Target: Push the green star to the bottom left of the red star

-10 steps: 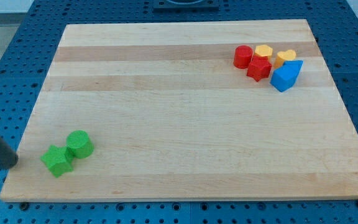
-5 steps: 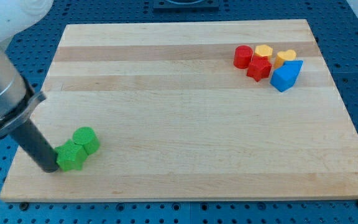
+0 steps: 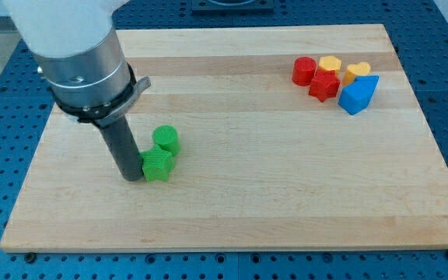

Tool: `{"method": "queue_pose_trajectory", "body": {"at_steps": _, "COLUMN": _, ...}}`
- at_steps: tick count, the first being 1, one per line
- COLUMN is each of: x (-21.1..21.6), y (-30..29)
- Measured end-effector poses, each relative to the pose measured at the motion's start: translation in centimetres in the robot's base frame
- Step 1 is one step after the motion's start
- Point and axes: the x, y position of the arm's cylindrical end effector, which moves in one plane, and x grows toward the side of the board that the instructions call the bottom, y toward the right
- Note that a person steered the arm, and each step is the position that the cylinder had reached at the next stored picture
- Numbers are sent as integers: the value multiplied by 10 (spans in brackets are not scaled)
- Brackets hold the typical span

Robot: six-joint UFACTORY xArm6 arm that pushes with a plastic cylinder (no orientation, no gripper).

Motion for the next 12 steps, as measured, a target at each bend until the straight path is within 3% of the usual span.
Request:
{"method": "queue_pose_trajectory", "body": {"at_steps": 2, "x": -20, "y": 13}}
{"method": "queue_pose_trajectory", "body": {"at_steps": 4, "x": -7, "y": 33}}
{"method": "queue_pose_trajectory", "body": {"at_steps": 6, "x": -7, "y": 92}}
{"method": "queue_pose_trajectory", "body": {"at_steps": 9, "x": 29, "y": 154}}
{"method": "queue_pose_trajectory", "body": {"at_steps": 12, "x": 7, "y": 210}}
